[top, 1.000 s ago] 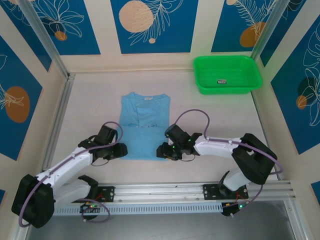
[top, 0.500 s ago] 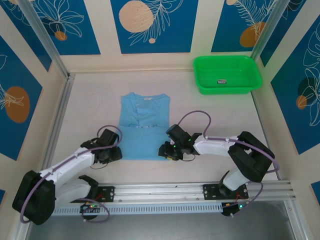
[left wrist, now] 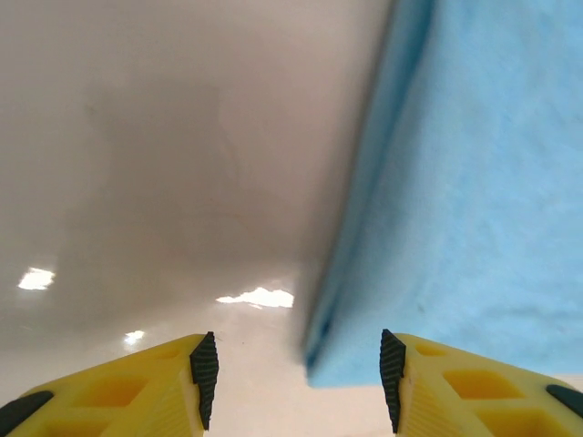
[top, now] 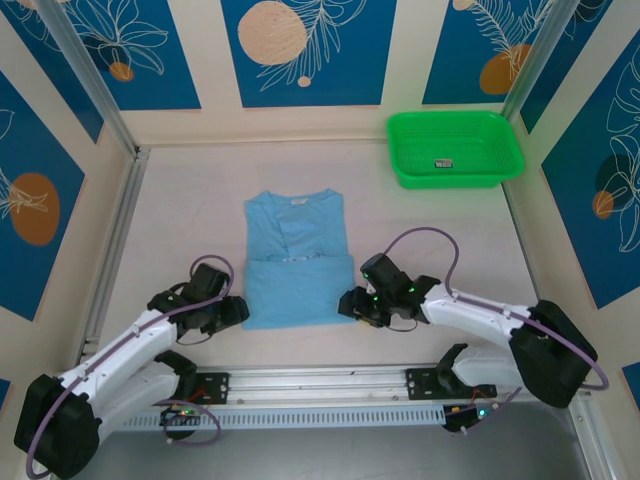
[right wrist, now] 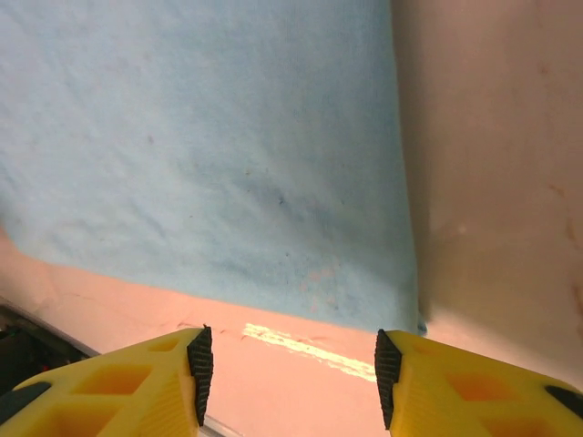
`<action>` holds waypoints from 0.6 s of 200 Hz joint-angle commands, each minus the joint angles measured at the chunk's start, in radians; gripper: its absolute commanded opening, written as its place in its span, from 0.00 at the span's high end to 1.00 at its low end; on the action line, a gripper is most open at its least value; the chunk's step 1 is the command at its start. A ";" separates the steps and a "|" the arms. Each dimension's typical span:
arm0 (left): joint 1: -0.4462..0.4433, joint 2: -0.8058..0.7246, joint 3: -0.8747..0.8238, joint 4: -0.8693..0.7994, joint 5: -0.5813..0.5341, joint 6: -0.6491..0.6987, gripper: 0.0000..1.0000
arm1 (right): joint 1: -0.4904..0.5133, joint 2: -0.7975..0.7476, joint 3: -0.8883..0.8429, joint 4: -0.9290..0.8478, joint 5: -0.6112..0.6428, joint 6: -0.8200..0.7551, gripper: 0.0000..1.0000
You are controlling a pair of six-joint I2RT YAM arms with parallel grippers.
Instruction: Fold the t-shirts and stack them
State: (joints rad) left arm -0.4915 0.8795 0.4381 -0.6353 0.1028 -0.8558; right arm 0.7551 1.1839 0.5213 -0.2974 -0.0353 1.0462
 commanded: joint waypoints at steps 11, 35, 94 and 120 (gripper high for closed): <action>-0.010 0.031 -0.026 0.030 0.150 -0.017 0.49 | -0.059 -0.056 -0.041 -0.086 0.008 -0.044 0.47; -0.010 0.072 -0.045 0.079 0.160 -0.020 0.54 | -0.076 0.002 -0.027 -0.080 -0.035 -0.090 0.50; -0.010 0.170 -0.053 0.167 0.112 -0.005 0.68 | -0.069 0.139 -0.014 0.032 -0.099 -0.129 0.62; -0.010 0.173 -0.059 0.172 0.066 0.001 0.69 | -0.065 0.179 -0.008 0.057 -0.106 -0.146 0.67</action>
State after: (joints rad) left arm -0.4942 1.0264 0.3954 -0.5419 0.2150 -0.8646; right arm 0.6762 1.3075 0.5106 -0.3122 -0.0956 0.9367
